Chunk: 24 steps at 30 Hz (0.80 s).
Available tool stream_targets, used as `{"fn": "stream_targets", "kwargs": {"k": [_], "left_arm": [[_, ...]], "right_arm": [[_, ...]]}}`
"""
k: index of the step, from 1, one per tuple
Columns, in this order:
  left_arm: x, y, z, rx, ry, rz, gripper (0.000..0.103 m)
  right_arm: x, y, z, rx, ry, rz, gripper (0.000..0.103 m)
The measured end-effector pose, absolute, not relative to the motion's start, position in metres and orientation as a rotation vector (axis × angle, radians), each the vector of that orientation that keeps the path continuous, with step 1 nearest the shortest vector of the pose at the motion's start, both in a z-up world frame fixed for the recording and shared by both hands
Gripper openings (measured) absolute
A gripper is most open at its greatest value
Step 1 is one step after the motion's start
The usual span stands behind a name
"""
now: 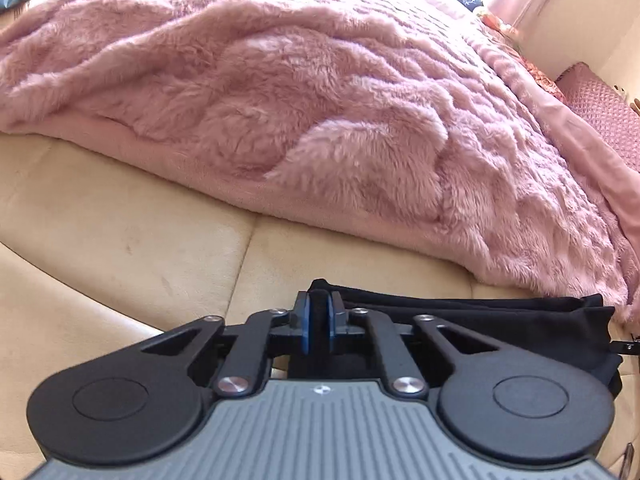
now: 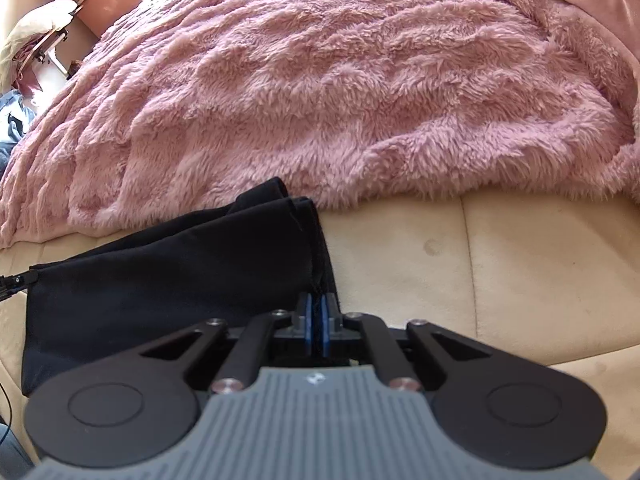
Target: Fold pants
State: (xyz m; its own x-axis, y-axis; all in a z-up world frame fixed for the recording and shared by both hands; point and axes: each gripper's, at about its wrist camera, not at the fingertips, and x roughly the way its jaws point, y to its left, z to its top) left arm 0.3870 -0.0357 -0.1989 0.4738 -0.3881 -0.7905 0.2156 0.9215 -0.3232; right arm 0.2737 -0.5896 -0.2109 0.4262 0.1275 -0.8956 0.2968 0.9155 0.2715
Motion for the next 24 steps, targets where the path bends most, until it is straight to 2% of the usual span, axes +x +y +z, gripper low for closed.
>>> {"fn": "stream_targets", "kwargs": {"k": [5, 7, 8, 14, 15, 17, 18, 22, 24], "left_arm": [[0.384, -0.046, -0.204, -0.071, 0.993, -0.299, 0.011], [0.381, -0.048, -0.196, -0.025, 0.98, -0.264, 0.02], [0.377, -0.048, -0.19, 0.002, 0.962, -0.241, 0.021], [0.32, -0.044, -0.158, -0.034, 0.931, -0.359, 0.022], [0.308, -0.046, -0.158, -0.034, 0.941, -0.387, 0.022], [0.286, -0.052, -0.161, -0.007, 0.962, -0.424, 0.021], [0.276, -0.056, -0.165, 0.018, 0.983, -0.437, 0.021], [0.247, -0.058, -0.192, 0.087, 1.079, -0.418, 0.017], [0.237, -0.05, -0.197, 0.084, 1.069, -0.408, 0.016]], "right_arm": [[0.272, -0.589, -0.215, 0.352, 1.148, -0.142, 0.0], [0.265, -0.587, -0.205, 0.306, 1.113, -0.185, 0.002], [0.26, -0.584, -0.197, 0.306, 1.088, -0.184, 0.005], [0.247, -0.521, -0.16, 0.194, 0.954, -0.05, 0.008], [0.247, -0.508, -0.161, 0.175, 0.942, -0.033, 0.011], [0.246, -0.486, -0.166, 0.131, 0.922, -0.019, 0.025], [0.245, -0.478, -0.171, 0.117, 0.924, -0.013, 0.026], [0.231, -0.463, -0.203, 0.068, 0.974, -0.018, 0.026], [0.222, -0.461, -0.217, 0.045, 0.986, -0.014, 0.025]]}}
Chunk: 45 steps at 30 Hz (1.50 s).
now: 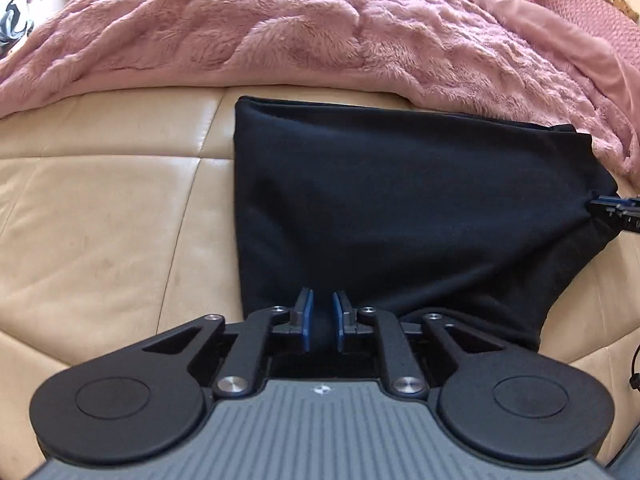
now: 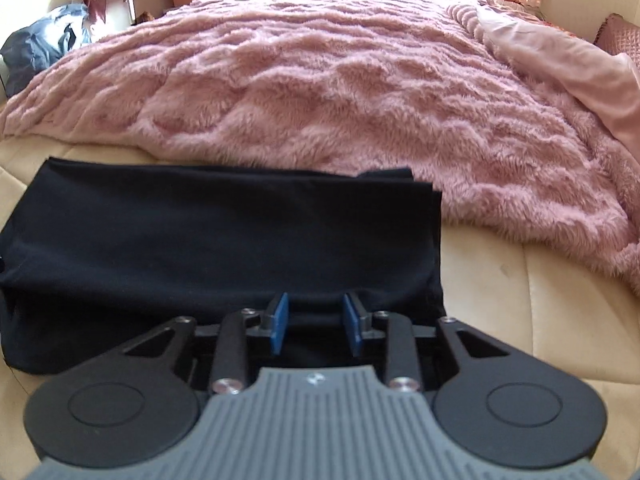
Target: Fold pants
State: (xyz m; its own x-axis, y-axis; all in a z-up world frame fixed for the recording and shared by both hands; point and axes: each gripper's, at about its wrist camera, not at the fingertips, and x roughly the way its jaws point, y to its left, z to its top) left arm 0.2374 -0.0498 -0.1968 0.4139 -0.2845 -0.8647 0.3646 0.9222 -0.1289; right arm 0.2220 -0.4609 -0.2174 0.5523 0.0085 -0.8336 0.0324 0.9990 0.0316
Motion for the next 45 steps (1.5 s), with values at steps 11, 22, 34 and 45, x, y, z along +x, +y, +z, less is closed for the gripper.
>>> {"fn": "stream_targets", "kwargs": {"k": [11, 22, 34, 45], "left_arm": [[0.214, -0.046, -0.163, 0.097, 1.022, -0.469, 0.014], [0.207, -0.097, -0.197, 0.101, 1.103, -0.638, 0.014], [0.185, -0.068, -0.17, 0.141, 1.003, -0.603, 0.012], [0.224, -0.056, -0.163, 0.213, 0.995, -0.536, 0.017]], "right_arm": [[0.192, -0.396, -0.17, 0.142, 0.987, -0.006, 0.025], [0.191, -0.256, -0.193, 0.279, 1.01, 0.13, 0.001], [0.154, -0.26, -0.184, 0.325, 0.983, 0.133, 0.005], [0.207, -0.22, -0.187, 0.271, 0.943, 0.311, 0.013]]}}
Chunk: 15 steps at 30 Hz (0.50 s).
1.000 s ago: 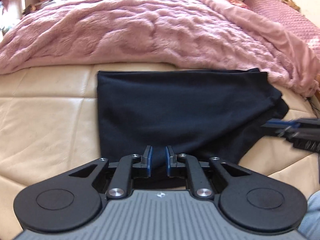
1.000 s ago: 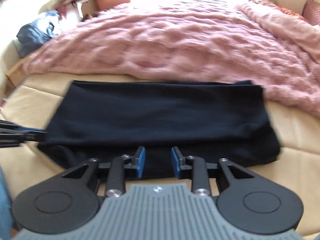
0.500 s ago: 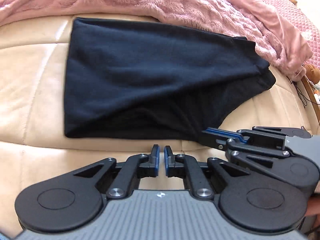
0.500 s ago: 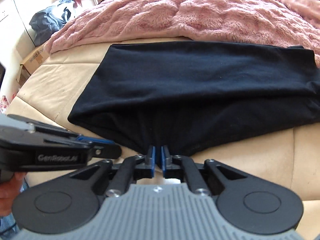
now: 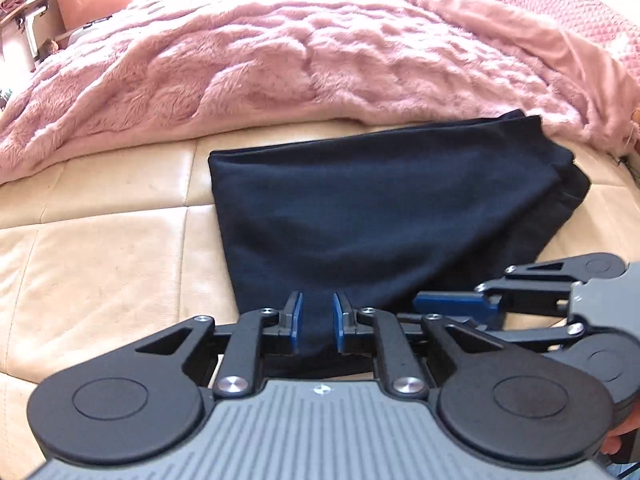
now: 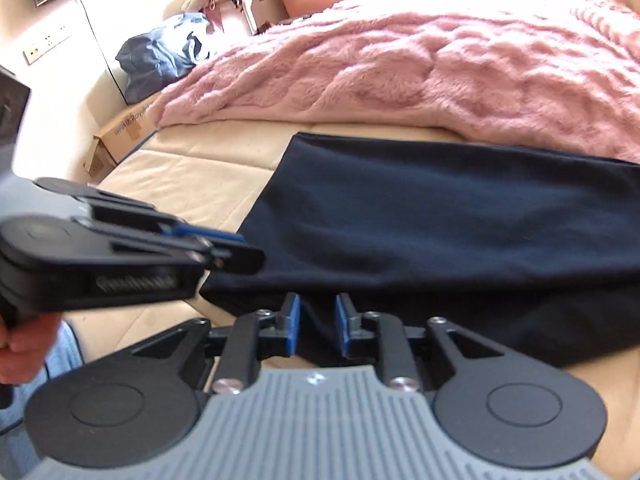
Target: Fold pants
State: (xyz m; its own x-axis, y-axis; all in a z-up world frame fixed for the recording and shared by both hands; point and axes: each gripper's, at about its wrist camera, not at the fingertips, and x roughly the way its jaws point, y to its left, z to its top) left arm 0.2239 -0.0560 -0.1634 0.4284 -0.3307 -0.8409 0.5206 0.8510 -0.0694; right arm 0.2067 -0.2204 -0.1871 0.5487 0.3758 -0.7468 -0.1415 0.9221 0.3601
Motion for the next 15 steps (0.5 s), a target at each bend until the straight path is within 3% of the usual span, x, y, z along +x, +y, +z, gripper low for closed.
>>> {"fn": "stream_targets", "kwargs": {"k": [2, 9, 11, 15], "left_arm": [[0.228, -0.06, -0.173, 0.239, 1.03, -0.541, 0.017], [0.226, -0.064, -0.179, 0.32, 1.091, -0.53, 0.017], [0.226, -0.066, -0.172, 0.276, 1.061, -0.542, 0.017], [0.228, -0.079, -0.157, 0.178, 0.981, -0.535, 0.017]], "right_arm": [[0.209, -0.215, -0.199, 0.265, 0.982, 0.307, 0.006], [0.19, -0.242, -0.187, 0.359, 0.963, 0.279, 0.008], [0.179, -0.265, -0.177, 0.405, 0.918, 0.211, 0.028], [0.154, -0.333, -0.162, 0.579, 0.816, -0.007, 0.044]]}}
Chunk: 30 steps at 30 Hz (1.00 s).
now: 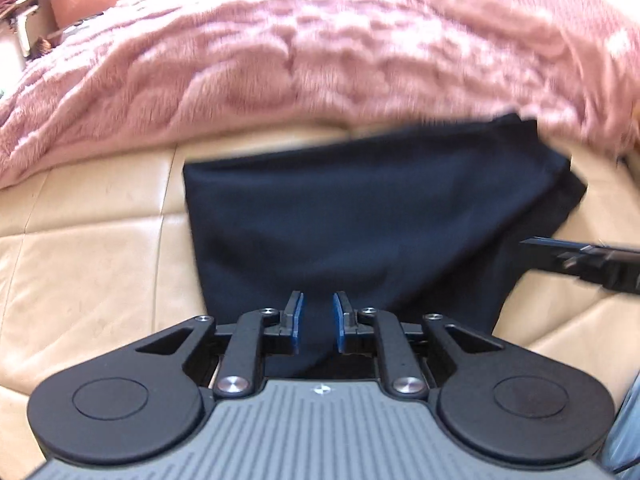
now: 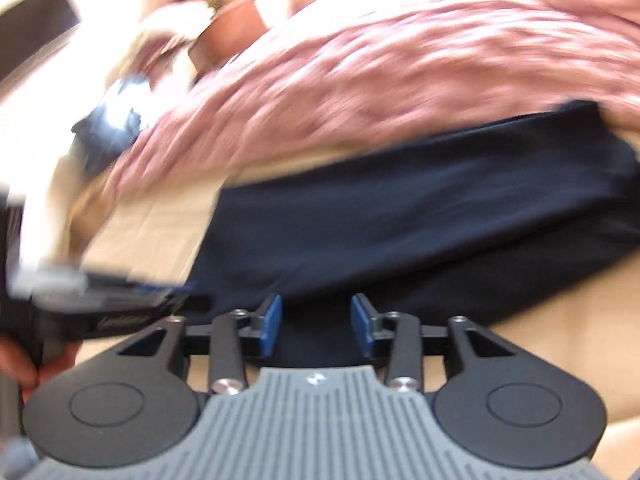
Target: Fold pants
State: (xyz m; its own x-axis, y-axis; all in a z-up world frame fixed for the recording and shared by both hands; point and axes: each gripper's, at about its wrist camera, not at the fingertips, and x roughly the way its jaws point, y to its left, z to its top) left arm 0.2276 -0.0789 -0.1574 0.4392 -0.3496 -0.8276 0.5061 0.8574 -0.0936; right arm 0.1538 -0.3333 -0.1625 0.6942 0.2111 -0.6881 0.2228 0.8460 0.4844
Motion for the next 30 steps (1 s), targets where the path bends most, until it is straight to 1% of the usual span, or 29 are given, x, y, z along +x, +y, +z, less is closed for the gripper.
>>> {"fn": "stream_targets", "kwargs": {"k": [2, 3, 4, 5, 7, 11, 18, 20, 30], "left_arm": [[0.233, -0.088, -0.155, 0.123, 0.963, -0.525, 0.018], [0.238, -0.093, -0.154, 0.096, 0.963, -0.519, 0.018], [0.241, -0.099, -0.154, 0.072, 0.966, -0.516, 0.019], [0.244, -0.104, -0.155, 0.051, 0.973, -0.521, 0.019], [0.25, -0.116, -0.157, 0.023, 0.986, -0.523, 0.019], [0.261, -0.14, -0.165, -0.015, 1.014, -0.514, 0.019], [0.273, -0.169, -0.174, -0.01, 1.029, -0.531, 0.019], [0.275, -0.173, -0.177, -0.011, 1.028, -0.538, 0.019], [0.289, -0.185, -0.191, -0.009, 1.04, -0.56, 0.019]], "right_arm": [[0.139, -0.371, -0.163, 0.696, 0.759, -0.134, 0.058], [0.132, -0.391, -0.165, 0.765, 0.733, -0.196, 0.063], [0.125, -0.41, -0.17, 0.837, 0.713, -0.242, 0.072], [0.119, -0.426, -0.175, 0.903, 0.698, -0.274, 0.073], [0.107, -0.455, -0.189, 1.035, 0.663, -0.337, 0.073], [0.095, -0.49, -0.211, 1.204, 0.595, -0.391, 0.073], [0.096, -0.509, -0.255, 1.456, 0.549, -0.393, 0.073], [0.096, -0.51, -0.259, 1.462, 0.513, -0.378, 0.072], [0.122, -0.518, -0.266, 1.41, 0.461, -0.405, 0.072]]}}
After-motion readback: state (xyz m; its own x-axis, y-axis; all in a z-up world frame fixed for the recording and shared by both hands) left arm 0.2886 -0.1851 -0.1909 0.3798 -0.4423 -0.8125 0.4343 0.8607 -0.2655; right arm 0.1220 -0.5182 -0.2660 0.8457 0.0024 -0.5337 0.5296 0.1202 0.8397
